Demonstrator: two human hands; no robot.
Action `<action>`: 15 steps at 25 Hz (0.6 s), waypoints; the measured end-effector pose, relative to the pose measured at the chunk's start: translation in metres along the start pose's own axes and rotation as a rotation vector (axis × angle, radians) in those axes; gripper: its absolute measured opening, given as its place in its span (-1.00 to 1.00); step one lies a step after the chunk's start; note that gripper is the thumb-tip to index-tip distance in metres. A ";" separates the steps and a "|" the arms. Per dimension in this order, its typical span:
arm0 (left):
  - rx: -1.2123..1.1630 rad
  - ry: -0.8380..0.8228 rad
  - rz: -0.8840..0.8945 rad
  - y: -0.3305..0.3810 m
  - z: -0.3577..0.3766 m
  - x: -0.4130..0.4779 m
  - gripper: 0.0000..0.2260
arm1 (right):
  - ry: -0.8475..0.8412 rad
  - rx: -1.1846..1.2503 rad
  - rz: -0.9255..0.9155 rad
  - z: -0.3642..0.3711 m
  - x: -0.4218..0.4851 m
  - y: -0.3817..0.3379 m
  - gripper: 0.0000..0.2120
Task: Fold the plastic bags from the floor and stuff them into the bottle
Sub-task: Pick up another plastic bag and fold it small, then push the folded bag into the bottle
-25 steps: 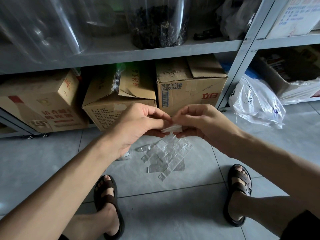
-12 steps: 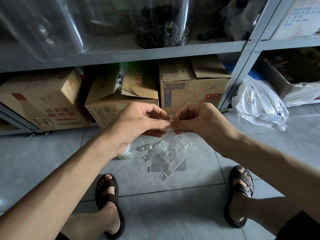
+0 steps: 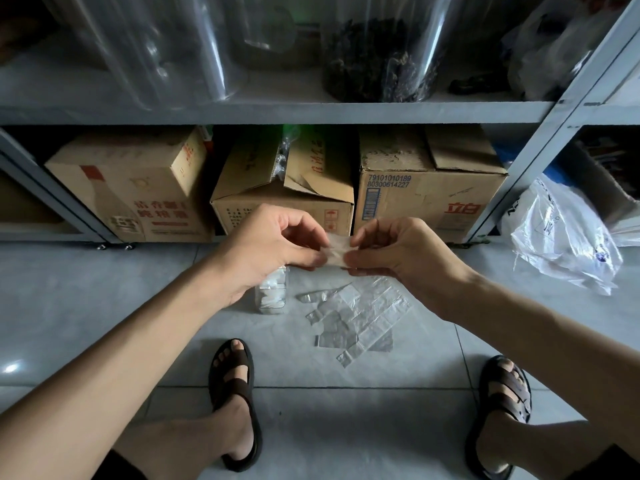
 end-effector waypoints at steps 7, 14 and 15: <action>0.151 0.047 0.010 -0.045 -0.049 0.020 -0.79 | -0.202 -0.461 -0.195 0.068 0.056 -0.002 -0.83; 0.240 0.077 -0.242 -0.186 -0.075 0.074 -0.80 | -0.167 -0.854 -0.368 0.115 0.126 0.109 -0.84; 0.267 0.101 -0.310 -0.216 -0.077 0.079 -0.81 | -0.171 -0.920 -0.375 0.119 0.136 0.141 -0.84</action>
Point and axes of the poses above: each hand's wrist, its own x-axis towards the middle knuckle, its own z-axis out of the palm, y = z × x, the point moved 7 cm from there along x, towards the middle knuckle, and after that the axes turned 11 degrees about y, right-handed, at the moved point
